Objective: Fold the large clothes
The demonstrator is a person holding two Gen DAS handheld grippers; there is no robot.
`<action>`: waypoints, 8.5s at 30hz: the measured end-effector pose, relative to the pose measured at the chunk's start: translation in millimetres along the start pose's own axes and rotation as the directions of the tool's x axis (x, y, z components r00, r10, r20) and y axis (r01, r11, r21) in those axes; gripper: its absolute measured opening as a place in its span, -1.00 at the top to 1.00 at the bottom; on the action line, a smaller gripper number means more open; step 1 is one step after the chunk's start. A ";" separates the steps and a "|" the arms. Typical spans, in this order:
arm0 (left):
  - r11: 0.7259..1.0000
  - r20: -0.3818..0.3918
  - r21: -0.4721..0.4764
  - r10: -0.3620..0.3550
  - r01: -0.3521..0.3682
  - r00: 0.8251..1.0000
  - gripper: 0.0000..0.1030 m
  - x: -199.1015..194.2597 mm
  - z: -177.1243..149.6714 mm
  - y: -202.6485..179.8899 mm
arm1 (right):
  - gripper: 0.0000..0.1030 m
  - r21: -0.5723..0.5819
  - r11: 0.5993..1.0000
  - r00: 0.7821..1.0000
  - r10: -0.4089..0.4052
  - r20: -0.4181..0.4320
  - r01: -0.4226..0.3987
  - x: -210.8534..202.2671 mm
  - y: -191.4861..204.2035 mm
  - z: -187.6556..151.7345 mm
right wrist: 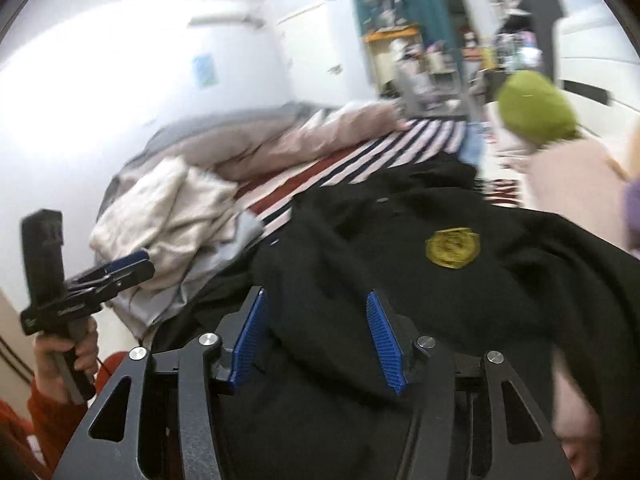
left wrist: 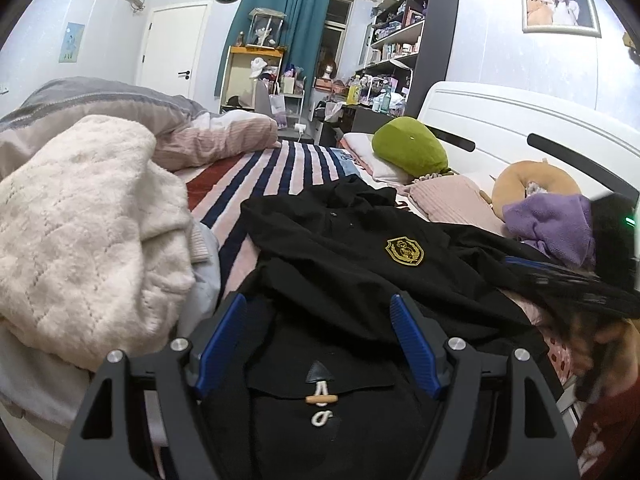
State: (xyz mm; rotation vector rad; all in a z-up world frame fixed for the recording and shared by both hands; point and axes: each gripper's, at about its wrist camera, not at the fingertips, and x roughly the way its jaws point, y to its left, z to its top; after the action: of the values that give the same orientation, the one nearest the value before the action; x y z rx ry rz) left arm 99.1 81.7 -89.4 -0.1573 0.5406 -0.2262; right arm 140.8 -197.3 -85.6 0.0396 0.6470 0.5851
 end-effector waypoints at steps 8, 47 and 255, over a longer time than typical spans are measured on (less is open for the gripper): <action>0.999 -0.011 -0.045 -0.003 0.003 1.000 -0.40 0.5 -11.5 27.1 | -0.03 0.033 0.999 0.967 0.034 -0.254 -0.026 133.0 -0.5 7.8; 0.984 -0.256 -0.068 -0.175 0.163 0.951 -0.41 134.9 -20.3 -17.4 | -0.17 0.205 0.931 0.939 -0.254 -0.230 0.302 -22.3 -97.1 -127.0; 1.000 -0.037 -0.025 -0.001 0.000 0.999 -0.72 27.1 -28.0 1.7 | 0.01 -0.035 0.948 0.948 0.314 -0.057 -0.316 28.2 65.0 -73.9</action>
State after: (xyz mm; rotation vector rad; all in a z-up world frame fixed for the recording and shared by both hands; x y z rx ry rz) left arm 107.3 74.0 -126.8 -0.1776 0.5803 -0.2235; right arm 83.6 -138.5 -146.9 0.0889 0.6823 0.9115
